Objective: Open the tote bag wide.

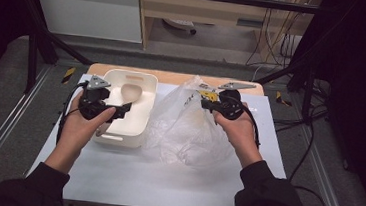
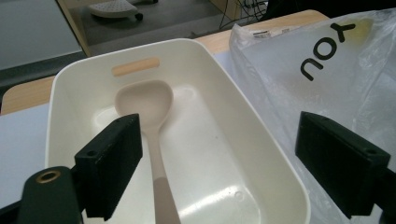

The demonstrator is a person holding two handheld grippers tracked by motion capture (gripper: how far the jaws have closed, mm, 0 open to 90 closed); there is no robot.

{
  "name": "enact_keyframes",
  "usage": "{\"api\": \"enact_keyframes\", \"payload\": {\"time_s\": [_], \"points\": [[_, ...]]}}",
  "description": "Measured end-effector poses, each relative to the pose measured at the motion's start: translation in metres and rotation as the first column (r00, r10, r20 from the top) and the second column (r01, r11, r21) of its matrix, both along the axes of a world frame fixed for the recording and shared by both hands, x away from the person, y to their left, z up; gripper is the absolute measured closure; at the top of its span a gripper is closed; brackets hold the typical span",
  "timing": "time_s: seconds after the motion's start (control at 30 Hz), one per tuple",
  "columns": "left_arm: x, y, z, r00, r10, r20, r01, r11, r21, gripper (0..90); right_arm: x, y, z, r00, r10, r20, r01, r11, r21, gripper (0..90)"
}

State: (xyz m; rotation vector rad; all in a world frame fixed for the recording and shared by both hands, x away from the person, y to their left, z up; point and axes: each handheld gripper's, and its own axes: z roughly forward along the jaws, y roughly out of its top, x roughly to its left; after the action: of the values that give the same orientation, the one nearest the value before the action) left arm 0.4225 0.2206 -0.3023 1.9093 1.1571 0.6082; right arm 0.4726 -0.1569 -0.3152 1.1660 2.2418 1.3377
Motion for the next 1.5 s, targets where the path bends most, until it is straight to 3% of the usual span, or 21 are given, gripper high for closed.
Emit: {"api": "enact_keyframes", "payload": {"time_s": [0.9,1.33,1.5], "points": [[0.002,0.024,-0.015,0.9979,0.040,-0.052,-0.041,0.9991,-0.011,15.4,-0.001,0.006,-0.006,0.9998,0.019,-0.007,-0.019,1.000,-0.001,90.0],[0.008,0.027,-0.034,0.9907,0.020,-0.134,-0.021,0.9998,-0.005,18.8,-0.001,0.007,-0.012,0.9996,0.021,-0.017,-0.021,1.000,0.003,90.0],[0.011,0.030,-0.037,0.9898,0.024,-0.140,-0.025,0.9997,-0.005,19.4,-0.001,0.008,-0.015,0.9996,0.020,-0.022,-0.020,1.000,0.007,90.0]]}}
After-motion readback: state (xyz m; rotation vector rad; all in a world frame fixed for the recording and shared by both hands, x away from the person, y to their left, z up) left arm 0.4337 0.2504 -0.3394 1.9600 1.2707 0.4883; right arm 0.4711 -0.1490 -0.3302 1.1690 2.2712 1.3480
